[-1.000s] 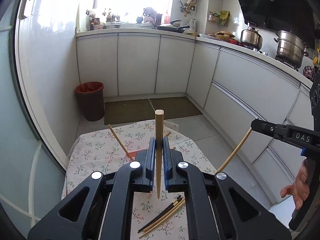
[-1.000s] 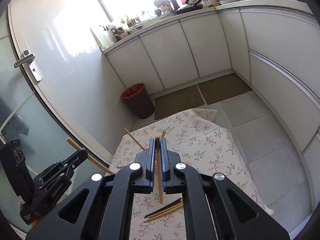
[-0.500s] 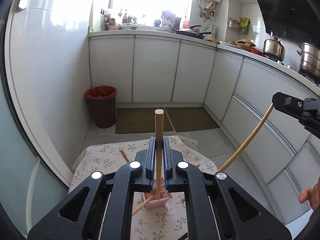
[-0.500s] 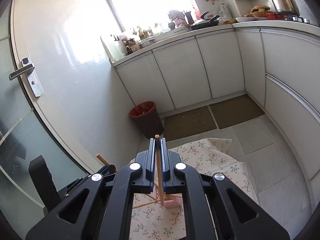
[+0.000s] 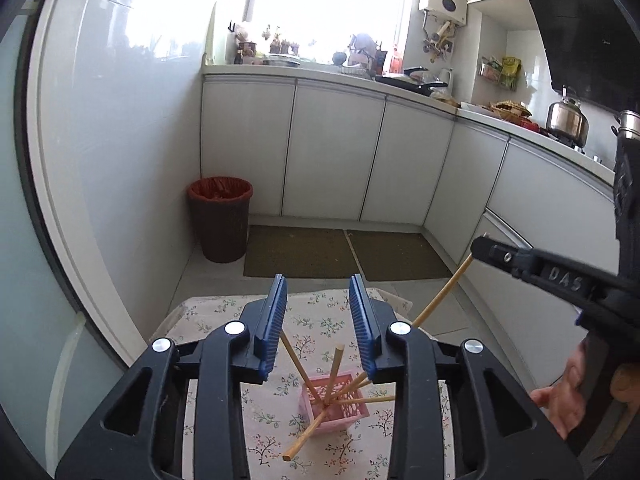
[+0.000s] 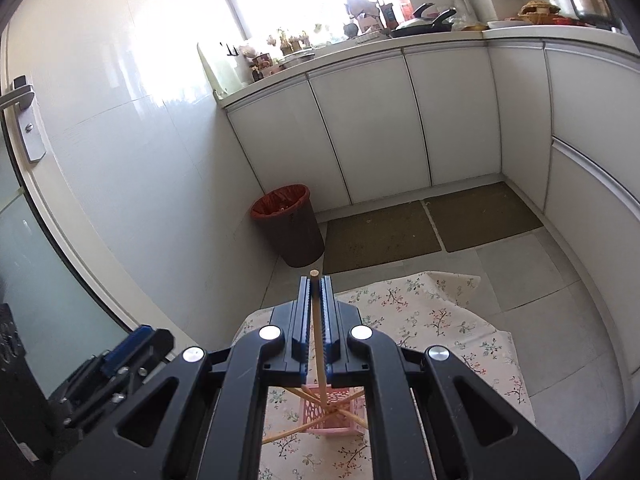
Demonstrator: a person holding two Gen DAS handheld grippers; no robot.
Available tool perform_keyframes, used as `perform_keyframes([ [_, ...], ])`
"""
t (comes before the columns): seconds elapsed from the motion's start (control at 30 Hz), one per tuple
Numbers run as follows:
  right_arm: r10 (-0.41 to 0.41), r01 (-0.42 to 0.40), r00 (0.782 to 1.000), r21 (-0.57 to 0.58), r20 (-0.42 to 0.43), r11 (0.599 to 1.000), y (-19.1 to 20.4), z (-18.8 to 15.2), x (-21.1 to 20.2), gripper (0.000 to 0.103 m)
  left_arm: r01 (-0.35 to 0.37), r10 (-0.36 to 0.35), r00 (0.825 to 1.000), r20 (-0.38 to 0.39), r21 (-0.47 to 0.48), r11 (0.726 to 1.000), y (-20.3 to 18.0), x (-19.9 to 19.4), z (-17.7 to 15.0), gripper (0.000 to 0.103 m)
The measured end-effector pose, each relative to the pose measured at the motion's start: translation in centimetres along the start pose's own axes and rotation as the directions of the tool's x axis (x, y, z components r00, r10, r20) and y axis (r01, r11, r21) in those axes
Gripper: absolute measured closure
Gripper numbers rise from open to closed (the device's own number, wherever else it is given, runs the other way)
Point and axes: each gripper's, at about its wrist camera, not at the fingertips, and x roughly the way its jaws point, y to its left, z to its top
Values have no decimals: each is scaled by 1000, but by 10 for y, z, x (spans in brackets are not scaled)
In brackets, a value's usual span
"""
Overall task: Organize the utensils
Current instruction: 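Open both tools over the holder, dropping the chopsticks in, then move both open tools back toward the remaining chopsticks on the tablecloth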
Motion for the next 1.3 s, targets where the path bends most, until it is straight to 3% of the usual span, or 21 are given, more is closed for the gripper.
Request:
perform_keyframes([
  [0.1,-1,1,999,-6,-33,1000,0,-10,14,98,-24,25,1000,13,-10,1000,9,-6,2,62],
  [0.23,-27,24,996,-33,-82,999,6,-28,29,89,-82,82,996,-32,-12,997,19,1,-6,62],
  [0.4,-55,50,996,-69,-73,996,11,-33,15,87,-99,97,994,-49,-39,994,29,-7,-11,62],
  [0.5,-68,65,997,-86,-33,994,14,-34,-9,71,-100,99,994,-45,-29,995,24,-20,-11,61],
  [0.67,-88,86,996,-93,-16,992,12,-41,-46,66,-94,94,995,-38,-10,995,10,-43,-20,54],
  [0.73,-94,93,995,-77,-17,993,7,-48,-59,51,-87,87,995,-45,-7,996,6,-50,-25,54],
  [0.93,-127,126,992,-35,-25,991,-6,-67,-86,33,-86,86,995,-55,-2,996,-9,-68,-41,39],
  [1.03,-148,147,989,-20,-16,989,-13,-78,-97,21,-98,97,994,-40,-11,995,-13,-77,-48,24],
  [1.2,-178,178,984,50,-10,983,-35,-96,-111,12,-105,104,993,-56,-15,994,-15,-83,-62,8],
  [1.3,-191,194,981,94,-39,977,-53,-110,-113,10,-98,98,991,-90,5,995,-19,-81,-77,7],
])
